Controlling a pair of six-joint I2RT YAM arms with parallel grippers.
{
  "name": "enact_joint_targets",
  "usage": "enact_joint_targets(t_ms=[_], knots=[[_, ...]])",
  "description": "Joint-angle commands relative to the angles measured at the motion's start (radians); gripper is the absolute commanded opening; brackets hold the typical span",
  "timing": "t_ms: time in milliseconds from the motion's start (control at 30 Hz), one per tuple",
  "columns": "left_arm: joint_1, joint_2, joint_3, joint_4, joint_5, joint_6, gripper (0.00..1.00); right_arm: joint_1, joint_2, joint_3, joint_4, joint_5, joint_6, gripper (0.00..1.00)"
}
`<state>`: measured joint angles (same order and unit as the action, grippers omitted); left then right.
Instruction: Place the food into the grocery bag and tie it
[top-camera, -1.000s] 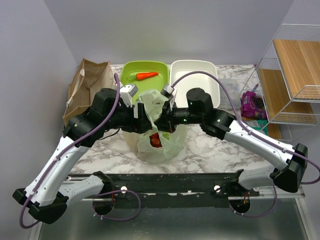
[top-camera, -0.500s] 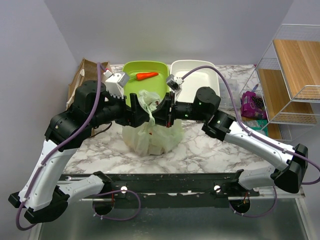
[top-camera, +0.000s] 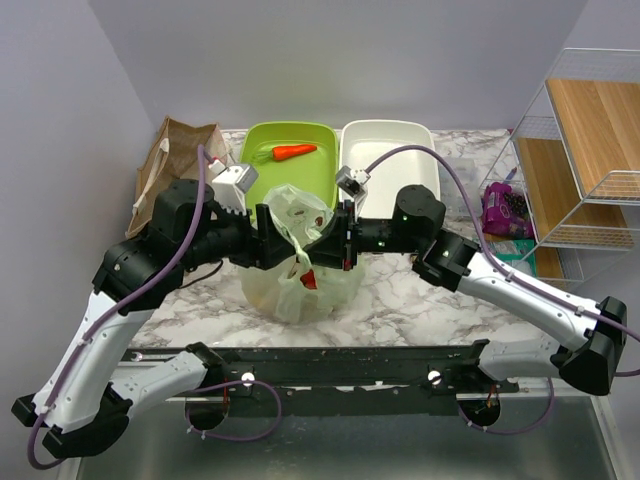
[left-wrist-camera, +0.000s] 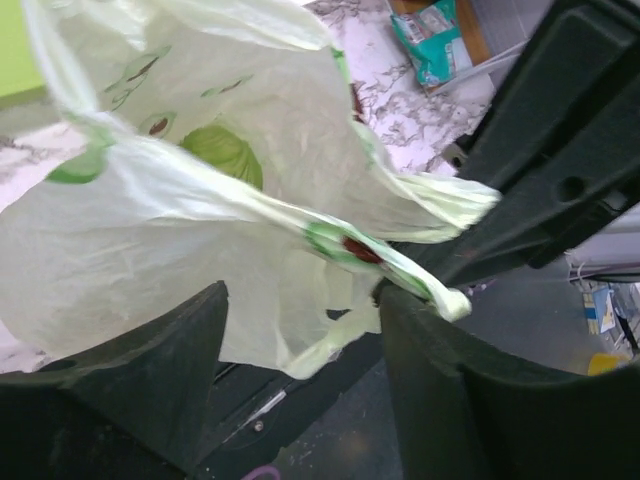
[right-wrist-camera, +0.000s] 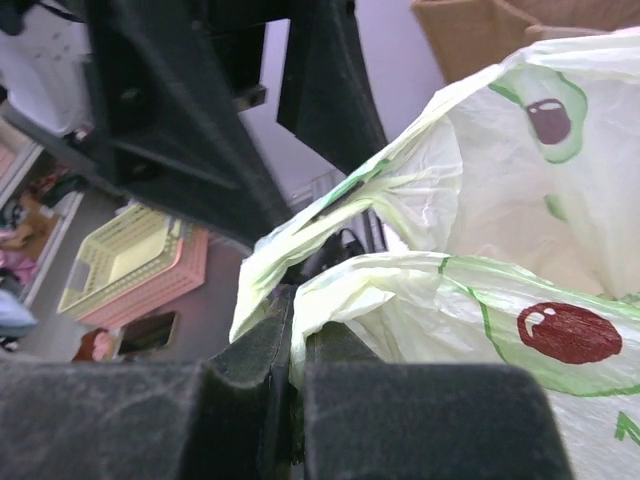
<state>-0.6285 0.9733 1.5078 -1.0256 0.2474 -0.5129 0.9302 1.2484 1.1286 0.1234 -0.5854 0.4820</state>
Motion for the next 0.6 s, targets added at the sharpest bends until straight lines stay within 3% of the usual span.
enact_joint_targets(t_ms=[0, 300, 567], knots=[[0.006, -0.083, -0.108, 0.045, 0.047, 0.002, 0.58, 0.019, -0.037, -0.012, -0.08, -0.134, 0.004, 0.01], [0.006, -0.146, -0.202, 0.106, 0.125, 0.04, 0.4, 0.02, -0.081, -0.047, -0.097, -0.217, -0.087, 0.01], [0.004, -0.196, -0.231, 0.106, 0.323, 0.158, 0.38, 0.02, -0.026, -0.045, -0.097, -0.288, -0.037, 0.01]])
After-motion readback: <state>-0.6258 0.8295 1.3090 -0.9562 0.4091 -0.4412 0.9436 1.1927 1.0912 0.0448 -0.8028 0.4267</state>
